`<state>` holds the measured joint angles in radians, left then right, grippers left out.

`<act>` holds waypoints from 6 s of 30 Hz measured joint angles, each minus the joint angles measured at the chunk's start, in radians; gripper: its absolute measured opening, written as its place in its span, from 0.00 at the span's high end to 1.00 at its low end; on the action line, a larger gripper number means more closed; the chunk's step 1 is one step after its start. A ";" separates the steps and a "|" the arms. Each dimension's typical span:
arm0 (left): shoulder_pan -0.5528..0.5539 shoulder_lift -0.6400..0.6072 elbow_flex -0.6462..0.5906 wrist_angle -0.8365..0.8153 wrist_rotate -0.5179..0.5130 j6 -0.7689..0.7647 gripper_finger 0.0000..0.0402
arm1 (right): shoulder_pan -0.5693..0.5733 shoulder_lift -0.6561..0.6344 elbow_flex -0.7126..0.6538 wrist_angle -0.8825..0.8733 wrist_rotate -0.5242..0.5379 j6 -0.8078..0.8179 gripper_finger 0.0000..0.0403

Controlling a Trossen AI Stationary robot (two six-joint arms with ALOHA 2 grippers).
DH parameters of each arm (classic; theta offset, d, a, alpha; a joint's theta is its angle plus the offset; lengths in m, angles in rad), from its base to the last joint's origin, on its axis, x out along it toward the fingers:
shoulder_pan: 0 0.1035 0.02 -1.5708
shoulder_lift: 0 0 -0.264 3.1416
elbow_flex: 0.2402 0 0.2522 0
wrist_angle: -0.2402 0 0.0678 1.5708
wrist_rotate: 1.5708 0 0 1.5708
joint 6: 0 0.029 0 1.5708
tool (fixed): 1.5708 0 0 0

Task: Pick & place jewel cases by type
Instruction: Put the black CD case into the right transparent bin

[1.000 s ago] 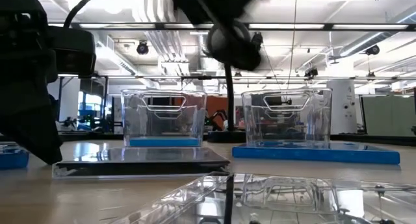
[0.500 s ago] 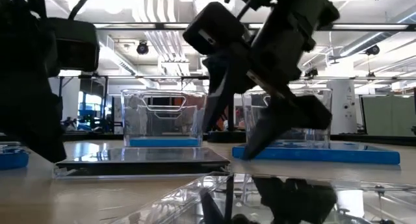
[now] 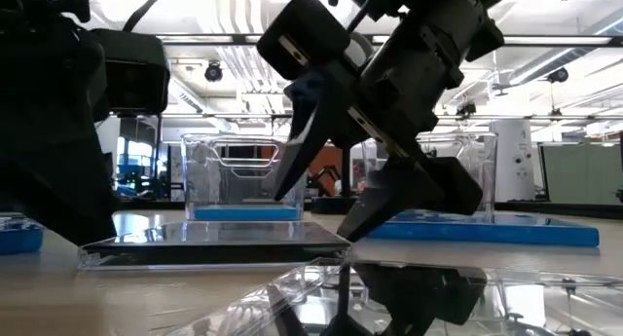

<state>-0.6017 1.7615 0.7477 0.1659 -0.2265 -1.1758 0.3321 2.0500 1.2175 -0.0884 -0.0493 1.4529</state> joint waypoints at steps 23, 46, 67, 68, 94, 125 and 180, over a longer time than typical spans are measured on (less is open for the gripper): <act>-0.019 0.021 0.000 0.072 -0.044 0.085 0.47 | -0.036 -0.038 0.090 0.076 -0.091 -0.279 0.40; -0.026 0.022 -0.005 0.071 -0.054 0.059 0.47 | -0.085 -0.034 0.101 0.065 0.162 -0.336 0.77; -0.055 -0.213 -0.013 -0.379 -0.133 -0.089 0.47 | -0.134 -0.073 0.100 0.127 0.206 -0.380 0.93; -0.062 -0.229 -0.013 -0.410 -0.134 -0.107 0.47 | -0.128 -0.090 0.100 0.130 0.192 -0.390 0.93; -0.139 -0.306 -0.010 -0.473 -0.378 -0.283 0.47 | -0.042 -0.407 0.075 -1.163 0.988 0.792 0.93; -0.139 -0.306 0.000 -0.439 -0.328 -0.136 0.47 | 0.047 -0.571 0.104 -1.138 0.018 -0.069 0.76; 0.044 0.041 0.325 -0.870 -0.110 -0.163 0.47 | 0.115 -0.057 0.035 -0.186 -0.190 -0.249 0.90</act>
<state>-0.5578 1.8020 1.0728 -0.7042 -0.3364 -1.3385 0.4474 1.9930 1.2525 -0.2742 -0.2392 1.2040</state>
